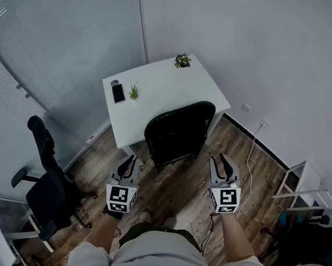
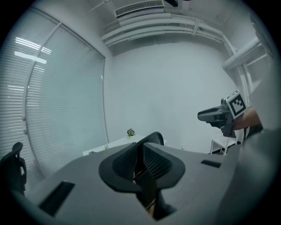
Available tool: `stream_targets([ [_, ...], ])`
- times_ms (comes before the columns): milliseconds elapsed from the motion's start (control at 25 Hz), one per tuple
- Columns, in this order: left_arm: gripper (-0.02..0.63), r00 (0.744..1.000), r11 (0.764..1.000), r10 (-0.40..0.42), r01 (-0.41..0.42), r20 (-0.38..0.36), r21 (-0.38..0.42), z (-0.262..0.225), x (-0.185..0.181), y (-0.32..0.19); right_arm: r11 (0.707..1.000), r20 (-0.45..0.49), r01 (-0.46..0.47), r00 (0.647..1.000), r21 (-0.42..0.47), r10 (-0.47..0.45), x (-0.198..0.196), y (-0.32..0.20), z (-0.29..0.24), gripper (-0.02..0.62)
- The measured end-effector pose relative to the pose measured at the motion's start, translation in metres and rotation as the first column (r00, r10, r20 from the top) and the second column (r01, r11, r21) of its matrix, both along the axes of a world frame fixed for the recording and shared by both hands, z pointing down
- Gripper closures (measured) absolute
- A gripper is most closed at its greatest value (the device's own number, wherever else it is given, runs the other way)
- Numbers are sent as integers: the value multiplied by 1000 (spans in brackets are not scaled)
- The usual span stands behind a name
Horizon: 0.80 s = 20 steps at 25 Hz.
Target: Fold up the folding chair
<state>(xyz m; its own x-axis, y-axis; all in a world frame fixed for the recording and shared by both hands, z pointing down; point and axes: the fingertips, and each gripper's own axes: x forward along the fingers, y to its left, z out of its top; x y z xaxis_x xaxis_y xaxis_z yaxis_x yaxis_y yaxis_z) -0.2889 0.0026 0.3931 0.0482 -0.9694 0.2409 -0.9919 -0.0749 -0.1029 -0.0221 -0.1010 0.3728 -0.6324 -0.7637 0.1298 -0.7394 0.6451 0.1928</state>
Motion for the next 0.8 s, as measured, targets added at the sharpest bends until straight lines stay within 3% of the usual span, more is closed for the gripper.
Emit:
stream_targets([
  [200,572,1000,1000,14,-14,-6,8,-3,-12,17,999,12,-48,999,22,48,-14,27,-6,532],
  [440,588,999,999,40,-40,-5,18,-9,-21,46,993,45,-110,993,35,108,-26,63,-11,571],
  [800,600,999,998,54,-53,-8,46,-18,-41,82,980,98,-193,977,39,189,-27,103,-31,574],
])
